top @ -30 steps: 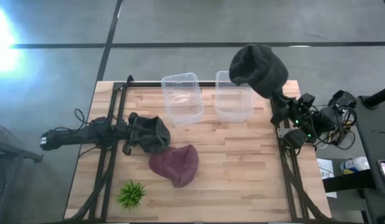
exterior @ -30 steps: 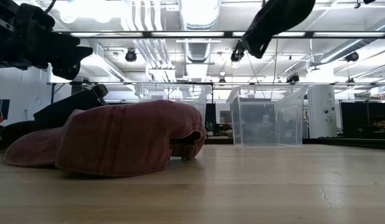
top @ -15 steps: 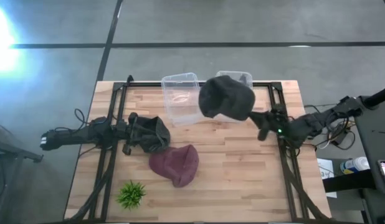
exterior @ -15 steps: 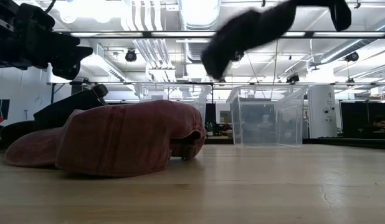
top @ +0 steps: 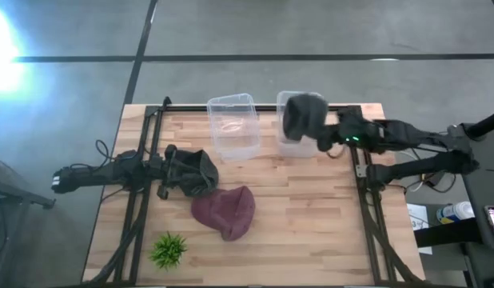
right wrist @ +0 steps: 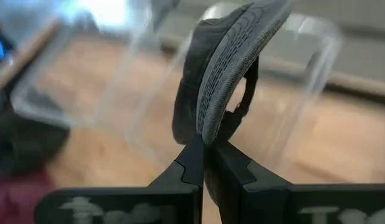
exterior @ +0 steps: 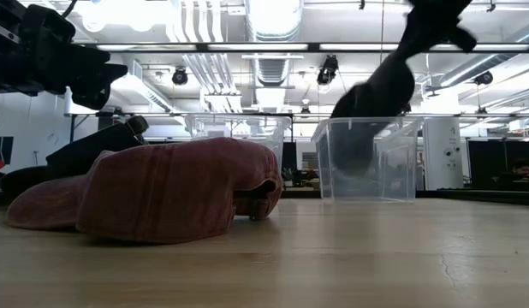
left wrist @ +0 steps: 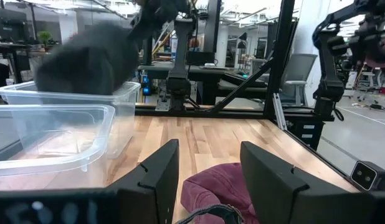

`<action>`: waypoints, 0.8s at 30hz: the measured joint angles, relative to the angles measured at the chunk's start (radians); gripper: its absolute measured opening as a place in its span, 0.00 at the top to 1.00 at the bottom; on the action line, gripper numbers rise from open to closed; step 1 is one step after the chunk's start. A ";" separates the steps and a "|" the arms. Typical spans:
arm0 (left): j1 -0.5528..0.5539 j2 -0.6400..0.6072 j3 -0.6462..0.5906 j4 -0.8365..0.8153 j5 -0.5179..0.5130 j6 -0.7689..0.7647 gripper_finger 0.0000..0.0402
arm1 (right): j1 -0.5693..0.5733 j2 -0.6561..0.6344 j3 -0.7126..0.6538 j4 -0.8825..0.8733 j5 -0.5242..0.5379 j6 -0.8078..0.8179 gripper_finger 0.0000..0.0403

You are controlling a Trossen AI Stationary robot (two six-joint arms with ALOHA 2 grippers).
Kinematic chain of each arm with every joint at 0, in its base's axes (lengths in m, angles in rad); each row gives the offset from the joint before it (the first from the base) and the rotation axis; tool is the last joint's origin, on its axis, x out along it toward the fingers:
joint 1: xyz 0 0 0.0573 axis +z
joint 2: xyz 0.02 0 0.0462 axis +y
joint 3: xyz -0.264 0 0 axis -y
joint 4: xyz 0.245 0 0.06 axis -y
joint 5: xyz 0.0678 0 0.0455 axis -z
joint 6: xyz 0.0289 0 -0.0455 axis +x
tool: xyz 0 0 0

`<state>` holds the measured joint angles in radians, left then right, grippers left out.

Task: Pick & Place hat
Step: Put the right black cap into the right transparent bin, then put the black cap into the right transparent bin

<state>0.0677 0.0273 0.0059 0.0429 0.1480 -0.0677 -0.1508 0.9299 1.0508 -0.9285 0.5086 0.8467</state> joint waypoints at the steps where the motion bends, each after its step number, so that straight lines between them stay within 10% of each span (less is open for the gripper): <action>1: 0.000 0.000 0.000 0.000 0.000 0.000 0.59 | -0.036 0.024 0.000 0.003 -0.061 -0.019 0.97; 14: 0.000 0.000 0.000 0.000 0.000 0.000 0.59 | -0.405 0.154 -0.066 0.113 -0.405 -0.147 0.94; 24: 0.000 0.000 0.000 0.000 0.000 0.000 0.59 | -0.381 0.082 -0.022 0.164 -0.403 -0.220 0.56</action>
<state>0.0680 0.0273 0.0059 0.0429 0.1481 -0.0678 -0.5321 1.0115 1.0292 -0.7645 0.1060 0.6264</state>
